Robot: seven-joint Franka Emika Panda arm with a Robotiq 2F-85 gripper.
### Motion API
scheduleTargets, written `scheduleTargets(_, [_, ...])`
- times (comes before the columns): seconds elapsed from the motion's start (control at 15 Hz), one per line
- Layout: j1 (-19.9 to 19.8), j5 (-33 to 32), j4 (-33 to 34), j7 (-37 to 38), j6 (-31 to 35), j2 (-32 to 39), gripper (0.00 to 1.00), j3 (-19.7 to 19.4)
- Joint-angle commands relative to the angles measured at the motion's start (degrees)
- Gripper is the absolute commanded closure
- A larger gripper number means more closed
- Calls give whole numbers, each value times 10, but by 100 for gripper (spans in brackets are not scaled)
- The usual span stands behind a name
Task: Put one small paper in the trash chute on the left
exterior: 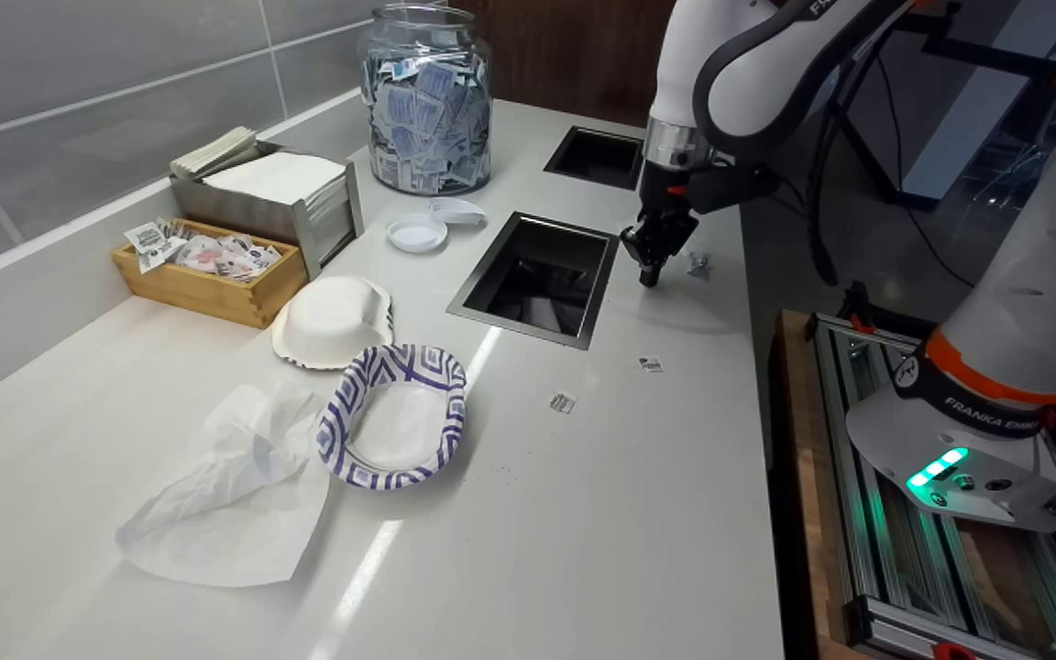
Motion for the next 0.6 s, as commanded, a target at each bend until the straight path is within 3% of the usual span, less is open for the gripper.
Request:
scheduleTargets(0.0, [2,-20,-11,2,10,-25,98,-1])
scheduleTargets(0.13, [3,-28,-6,2,4,-45,100,2])
scheduleTargets(0.53, [7,-45,51,2,0,-75,90,23])
